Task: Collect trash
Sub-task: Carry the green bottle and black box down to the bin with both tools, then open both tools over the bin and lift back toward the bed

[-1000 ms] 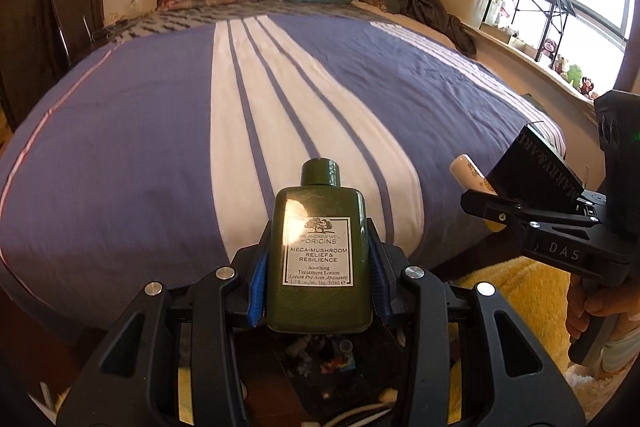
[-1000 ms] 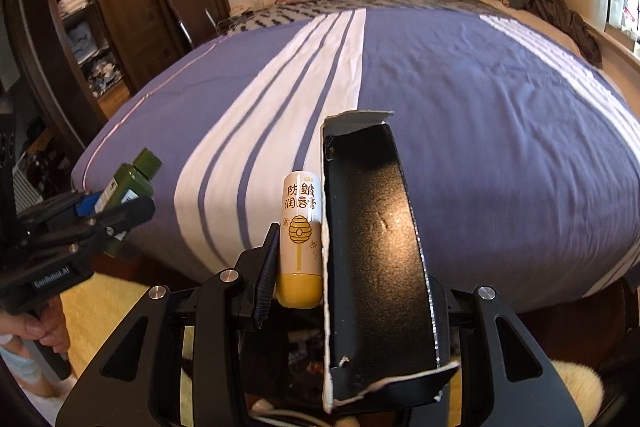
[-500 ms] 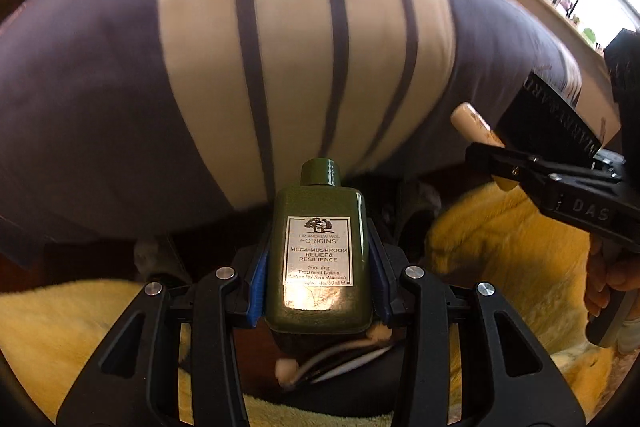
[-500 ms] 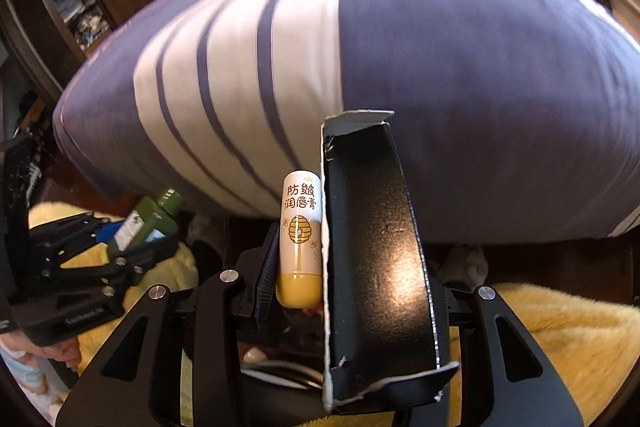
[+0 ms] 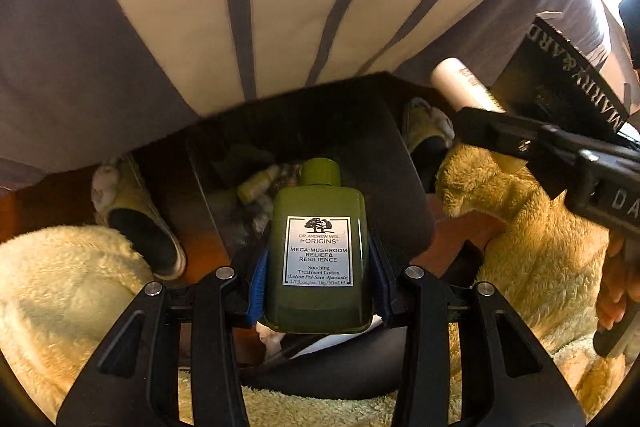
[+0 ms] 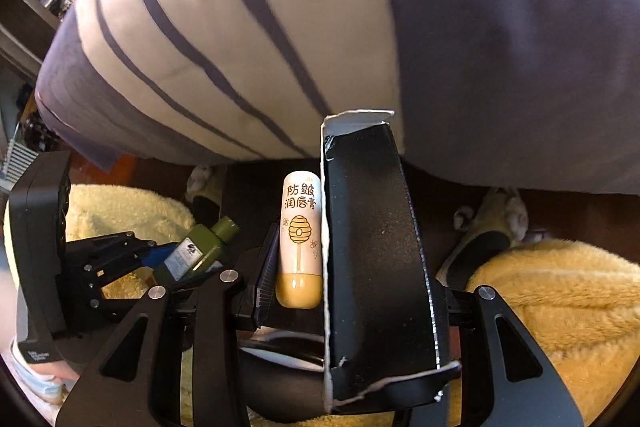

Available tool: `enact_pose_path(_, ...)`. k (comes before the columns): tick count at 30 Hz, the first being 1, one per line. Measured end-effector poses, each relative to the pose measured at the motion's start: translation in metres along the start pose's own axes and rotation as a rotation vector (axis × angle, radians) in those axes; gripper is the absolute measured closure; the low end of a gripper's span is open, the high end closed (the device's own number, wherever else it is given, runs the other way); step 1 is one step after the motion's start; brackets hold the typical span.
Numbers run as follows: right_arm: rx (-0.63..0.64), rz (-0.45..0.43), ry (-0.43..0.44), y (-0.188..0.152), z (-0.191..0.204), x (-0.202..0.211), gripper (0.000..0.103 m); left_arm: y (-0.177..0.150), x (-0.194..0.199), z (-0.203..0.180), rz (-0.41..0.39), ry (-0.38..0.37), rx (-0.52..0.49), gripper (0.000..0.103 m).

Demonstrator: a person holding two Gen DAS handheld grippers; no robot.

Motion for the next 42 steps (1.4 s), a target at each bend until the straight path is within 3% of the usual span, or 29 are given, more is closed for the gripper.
enact_pose_path(12,0.021,0.101,0.036,0.013,0.019,-0.035,0.06,-0.002,-0.009,0.013,0.054,-0.038,0.071,0.063)
enact_pose_path(13,0.02,0.103,0.036,0.014,0.018,-0.035,0.06,-0.001,-0.008,0.014,0.052,-0.037,0.074,0.059)
enact_pose_path(16,0.016,0.099,0.024,0.018,0.022,-0.036,0.043,-0.001,-0.004,0.017,0.039,-0.027,0.081,0.046)
enact_pose_path(19,0.01,0.084,0.019,0.021,0.023,-0.032,0.042,0.001,0.002,0.02,0.025,-0.006,0.093,0.039)
enact_pose_path(27,0.008,-0.032,-0.045,0.022,0.013,0.008,0.015,0.004,0.037,0.019,-0.076,0.029,0.092,0.009)
enact_pose_path(30,-0.005,-0.09,-0.085,0.023,0.005,0.028,0.004,0.004,0.052,0.019,-0.119,0.041,0.078,0.008)
enact_pose_path(39,-0.001,-0.272,-0.172,0.027,-0.001,0.096,0.003,0.013,0.128,0.002,-0.327,0.104,0.024,0.008)
enact_pose_path(42,0.011,-0.371,-0.198,0.03,0.0,0.13,0.003,0.018,0.16,-0.006,-0.412,0.129,0.01,0.008)
Point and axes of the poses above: each gripper's, at about its wrist camera, not at the fingertips, and x roughly against the way its jaws point, z to its left, y to its top, the point moved 1 cm from there along -x, roughly the way its jaws point, and after that the axes turned 2 degrees about -y, right-handed, at the moved point
